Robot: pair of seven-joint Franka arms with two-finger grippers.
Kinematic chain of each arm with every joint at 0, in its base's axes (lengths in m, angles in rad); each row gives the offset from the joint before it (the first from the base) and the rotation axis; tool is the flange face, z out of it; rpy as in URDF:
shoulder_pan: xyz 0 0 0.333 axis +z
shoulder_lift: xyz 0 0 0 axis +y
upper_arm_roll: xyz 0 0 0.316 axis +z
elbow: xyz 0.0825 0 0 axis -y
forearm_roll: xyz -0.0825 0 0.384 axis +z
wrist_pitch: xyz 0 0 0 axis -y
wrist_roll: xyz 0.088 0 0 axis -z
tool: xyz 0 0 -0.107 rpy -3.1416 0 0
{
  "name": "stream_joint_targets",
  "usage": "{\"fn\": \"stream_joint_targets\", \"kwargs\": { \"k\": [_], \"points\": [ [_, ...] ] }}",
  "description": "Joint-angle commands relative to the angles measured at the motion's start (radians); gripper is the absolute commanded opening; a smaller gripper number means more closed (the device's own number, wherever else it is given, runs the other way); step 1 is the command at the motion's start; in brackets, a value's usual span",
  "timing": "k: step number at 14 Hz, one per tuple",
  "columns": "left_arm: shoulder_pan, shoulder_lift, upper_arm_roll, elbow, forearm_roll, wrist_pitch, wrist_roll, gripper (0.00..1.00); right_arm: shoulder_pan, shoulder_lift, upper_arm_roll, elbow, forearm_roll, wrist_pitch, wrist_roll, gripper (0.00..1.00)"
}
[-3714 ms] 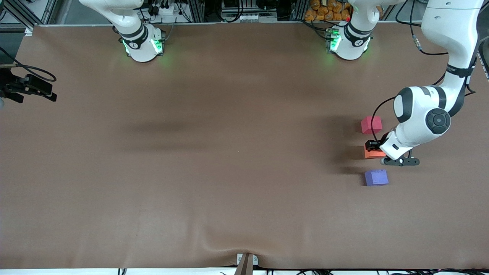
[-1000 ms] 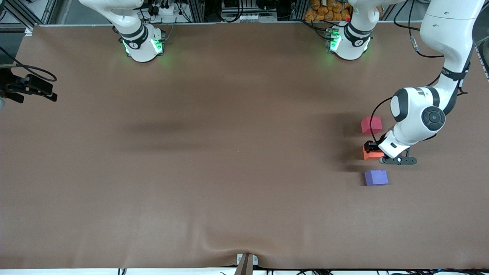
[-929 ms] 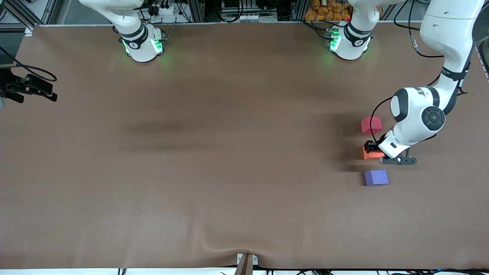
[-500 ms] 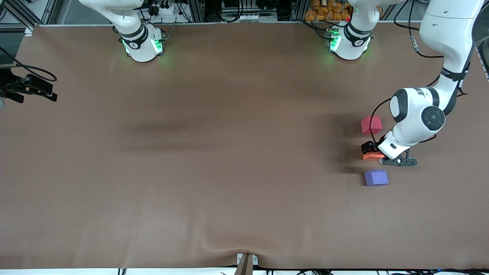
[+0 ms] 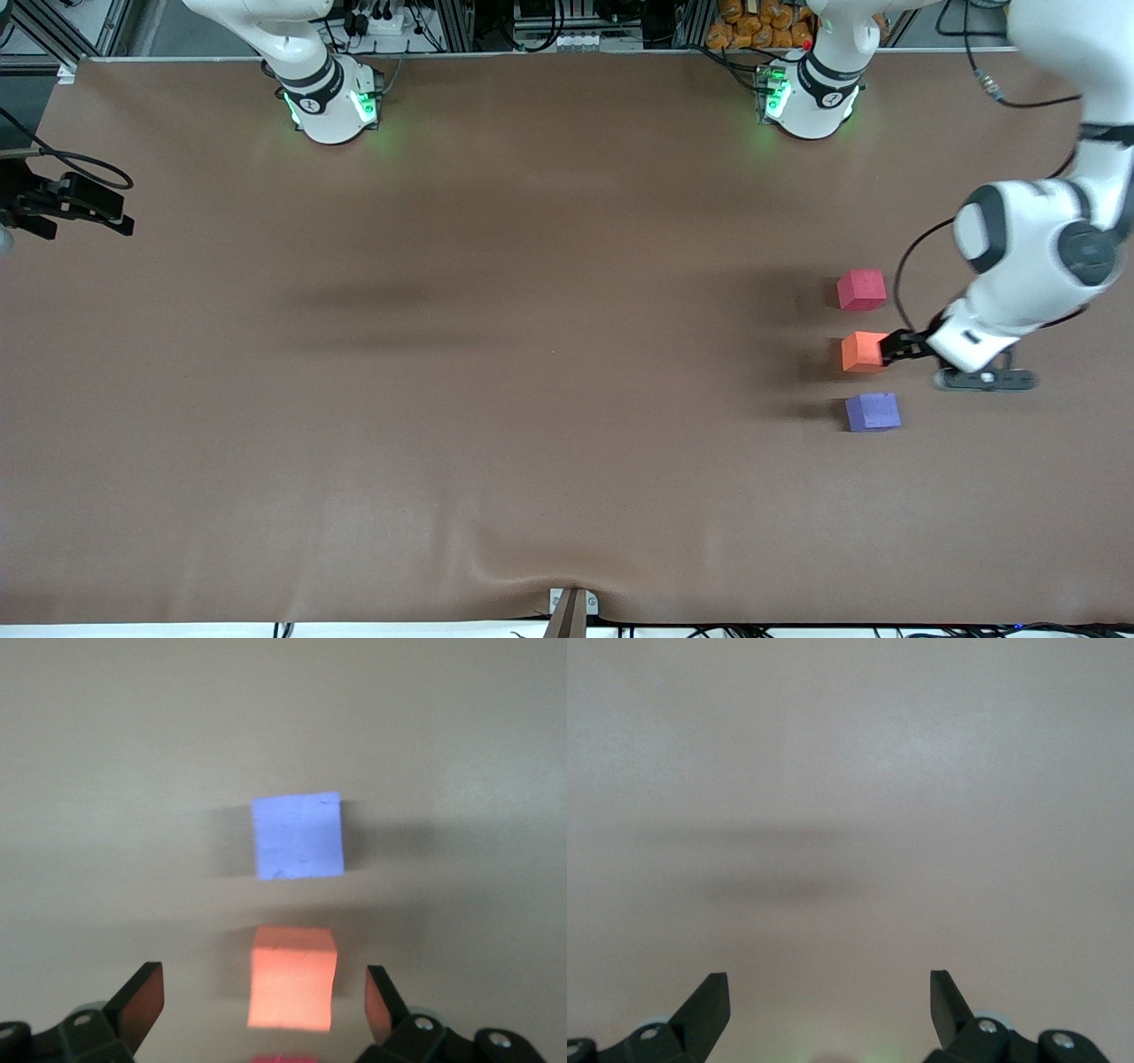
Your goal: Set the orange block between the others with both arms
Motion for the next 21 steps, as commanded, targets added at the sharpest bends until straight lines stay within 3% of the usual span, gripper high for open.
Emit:
{"fn": "stream_joint_targets", "kwargs": {
  "k": [1,3,5,12,15,21],
  "points": [
    [0.035,-0.055,-0.004,0.191,-0.007,-0.29,0.01,1.0,-0.011,0.009,0.009,0.015,0.014,-0.009,-0.011,1.0],
    [0.035,-0.057,-0.005,0.332,-0.008,-0.467,0.007,1.0,-0.003,0.009,0.009,0.015,0.012,-0.008,-0.011,1.0],
    [0.032,-0.076,-0.007,0.411,-0.009,-0.587,0.01,1.0,-0.003,0.009,0.009,0.015,0.012,-0.009,-0.011,1.0],
    [0.025,-0.221,-0.036,0.402,-0.033,-0.696,0.007,1.0,-0.005,0.009,0.007,0.015,0.012,-0.011,-0.011,1.0],
    [-0.058,-0.264,0.019,0.384,-0.049,-0.727,0.0,1.0,-0.005,0.009,0.007,0.017,0.012,-0.012,-0.011,1.0],
    [-0.066,-0.336,0.018,0.324,-0.05,-0.736,-0.026,1.0,-0.003,0.009,0.007,0.015,0.012,-0.012,-0.011,1.0]
  ]
}}
